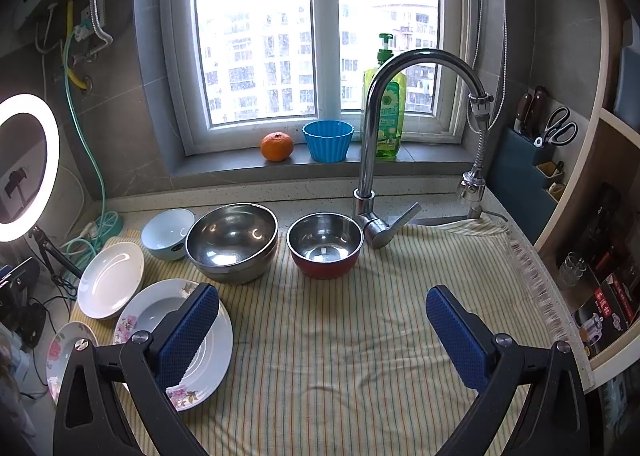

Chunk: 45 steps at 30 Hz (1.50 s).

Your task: Organize plates and bowls

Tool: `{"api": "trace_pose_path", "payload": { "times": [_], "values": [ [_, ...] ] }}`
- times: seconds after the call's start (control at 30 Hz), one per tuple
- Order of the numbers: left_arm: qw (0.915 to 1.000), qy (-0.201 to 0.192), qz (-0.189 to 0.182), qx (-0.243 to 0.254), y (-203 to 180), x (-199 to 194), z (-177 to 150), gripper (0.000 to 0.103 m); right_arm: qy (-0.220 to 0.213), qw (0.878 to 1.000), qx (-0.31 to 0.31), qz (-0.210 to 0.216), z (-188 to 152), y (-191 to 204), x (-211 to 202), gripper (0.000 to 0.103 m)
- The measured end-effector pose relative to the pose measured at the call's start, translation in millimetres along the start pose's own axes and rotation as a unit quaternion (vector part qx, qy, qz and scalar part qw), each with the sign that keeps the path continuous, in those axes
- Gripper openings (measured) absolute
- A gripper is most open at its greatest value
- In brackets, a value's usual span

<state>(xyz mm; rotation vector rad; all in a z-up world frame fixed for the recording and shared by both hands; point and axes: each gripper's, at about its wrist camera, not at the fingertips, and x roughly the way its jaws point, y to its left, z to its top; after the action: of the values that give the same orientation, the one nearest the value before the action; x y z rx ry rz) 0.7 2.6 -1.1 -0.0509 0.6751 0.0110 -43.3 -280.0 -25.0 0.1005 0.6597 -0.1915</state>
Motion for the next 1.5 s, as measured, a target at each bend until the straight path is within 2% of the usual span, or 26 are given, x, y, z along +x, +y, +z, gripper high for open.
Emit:
{"api": "trace_pose_path", "payload": {
  "times": [1.27,1.5],
  "values": [
    [1.0,0.002,-0.005,0.001,0.1,1.8,1.5,0.079,0.006,1.0,-0.006,-0.004,-1.8,2.7,4.2,0.103],
    [0.9999,0.016,-0.003,-0.004,4.8,8.1,-2.7,0.079,0.005,1.0,-0.013,0.0,-4.3,3.4,8.4,0.103]
  ]
}}
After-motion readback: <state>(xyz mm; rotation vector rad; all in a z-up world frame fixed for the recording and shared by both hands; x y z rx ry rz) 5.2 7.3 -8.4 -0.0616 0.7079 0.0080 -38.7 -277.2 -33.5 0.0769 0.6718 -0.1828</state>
